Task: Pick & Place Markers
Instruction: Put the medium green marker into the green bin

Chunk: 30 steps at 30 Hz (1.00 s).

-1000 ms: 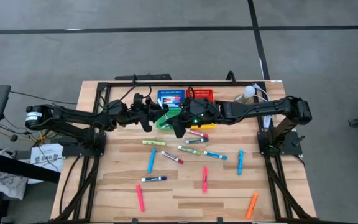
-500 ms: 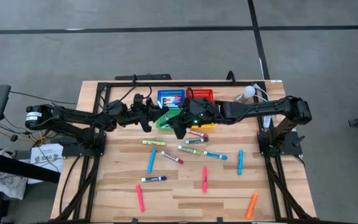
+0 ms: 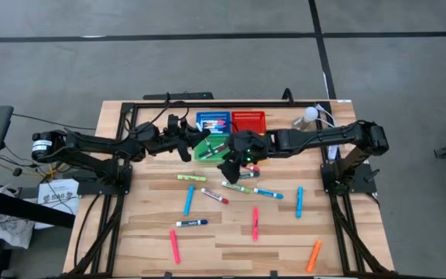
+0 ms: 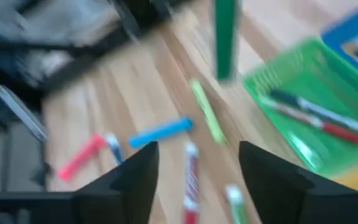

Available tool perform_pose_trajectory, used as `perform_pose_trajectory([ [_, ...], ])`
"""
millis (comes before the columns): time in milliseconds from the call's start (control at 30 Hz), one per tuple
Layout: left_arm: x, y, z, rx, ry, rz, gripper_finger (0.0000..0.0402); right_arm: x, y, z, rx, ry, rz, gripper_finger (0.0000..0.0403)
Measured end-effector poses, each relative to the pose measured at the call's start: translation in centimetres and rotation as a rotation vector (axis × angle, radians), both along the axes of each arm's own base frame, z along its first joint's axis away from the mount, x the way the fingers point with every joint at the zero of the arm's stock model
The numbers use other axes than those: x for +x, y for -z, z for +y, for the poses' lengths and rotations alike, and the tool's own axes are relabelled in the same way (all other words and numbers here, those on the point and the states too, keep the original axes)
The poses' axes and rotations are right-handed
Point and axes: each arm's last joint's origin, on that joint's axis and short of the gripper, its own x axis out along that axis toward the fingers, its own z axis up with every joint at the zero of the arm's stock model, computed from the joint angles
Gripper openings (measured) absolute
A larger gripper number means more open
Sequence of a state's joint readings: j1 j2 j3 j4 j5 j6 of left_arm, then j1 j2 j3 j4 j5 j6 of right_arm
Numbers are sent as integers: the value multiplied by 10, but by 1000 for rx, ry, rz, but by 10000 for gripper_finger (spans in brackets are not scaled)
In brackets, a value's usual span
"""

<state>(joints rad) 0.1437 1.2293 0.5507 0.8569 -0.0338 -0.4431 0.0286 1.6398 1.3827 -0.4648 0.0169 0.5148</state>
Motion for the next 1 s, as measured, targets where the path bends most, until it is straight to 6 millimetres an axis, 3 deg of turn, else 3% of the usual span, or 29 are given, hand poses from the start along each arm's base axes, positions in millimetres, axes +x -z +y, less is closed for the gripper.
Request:
perform_pose_trajectory([
  [200,3,17,3,-5,34,216,34,-19,16,11,-83,-44,255,251],
  [367,14,1,4,88,58,454,32,-29,18,27,-248,8,320,253],
  [567,26,-18,17,166,42,629,36,-40,9,36,-319,-5,270,253],
  [767,42,-14,28,193,50,755,32,-68,-1,34,-327,7,199,253],
  [1000,73,-4,35,251,92,868,34,-100,-5,33,-281,19,-17,253],
])
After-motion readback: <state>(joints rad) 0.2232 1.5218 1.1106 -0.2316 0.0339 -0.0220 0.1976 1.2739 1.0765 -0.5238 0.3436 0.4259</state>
